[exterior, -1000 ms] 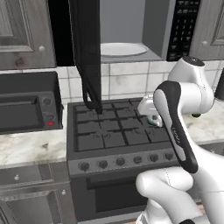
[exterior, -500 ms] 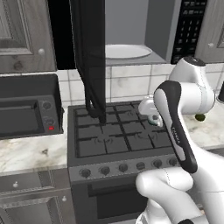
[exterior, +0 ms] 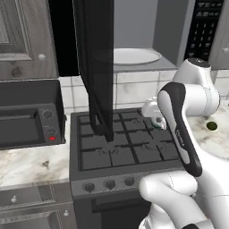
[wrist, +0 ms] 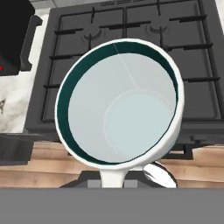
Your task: Pick the mug from the counter and place it inside the microwave. Then close the microwave.
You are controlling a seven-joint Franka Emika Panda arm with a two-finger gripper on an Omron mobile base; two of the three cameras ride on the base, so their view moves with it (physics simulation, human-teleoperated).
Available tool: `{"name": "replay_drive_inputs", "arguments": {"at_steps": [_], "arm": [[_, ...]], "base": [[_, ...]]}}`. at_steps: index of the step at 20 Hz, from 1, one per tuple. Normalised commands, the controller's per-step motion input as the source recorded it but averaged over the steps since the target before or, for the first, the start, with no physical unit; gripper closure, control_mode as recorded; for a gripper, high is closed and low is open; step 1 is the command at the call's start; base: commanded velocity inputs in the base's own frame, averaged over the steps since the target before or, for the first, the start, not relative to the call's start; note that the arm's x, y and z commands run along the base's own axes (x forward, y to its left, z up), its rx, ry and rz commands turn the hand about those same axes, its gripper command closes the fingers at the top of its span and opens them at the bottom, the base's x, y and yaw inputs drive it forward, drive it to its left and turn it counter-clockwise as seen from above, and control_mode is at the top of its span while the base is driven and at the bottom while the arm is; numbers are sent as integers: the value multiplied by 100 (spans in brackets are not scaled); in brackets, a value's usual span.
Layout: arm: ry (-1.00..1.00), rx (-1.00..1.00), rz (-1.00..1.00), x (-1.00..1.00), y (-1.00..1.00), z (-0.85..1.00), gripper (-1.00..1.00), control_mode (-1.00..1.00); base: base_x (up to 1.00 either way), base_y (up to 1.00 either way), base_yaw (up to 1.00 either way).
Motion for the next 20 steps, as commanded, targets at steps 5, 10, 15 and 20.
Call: {"name": "replay_drive_inputs", "arguments": {"at_steps": [5,10,15,20], "arm": [[0,0,0,0,0,0,100,100],[0,0,0,0,0,0,100,100],[0,0,0,0,0,0,100,100],[0,0,0,0,0,0,100,100]], "base": [[20,0,0],[1,0,0],[0,0,0],[0,0,0]]}}
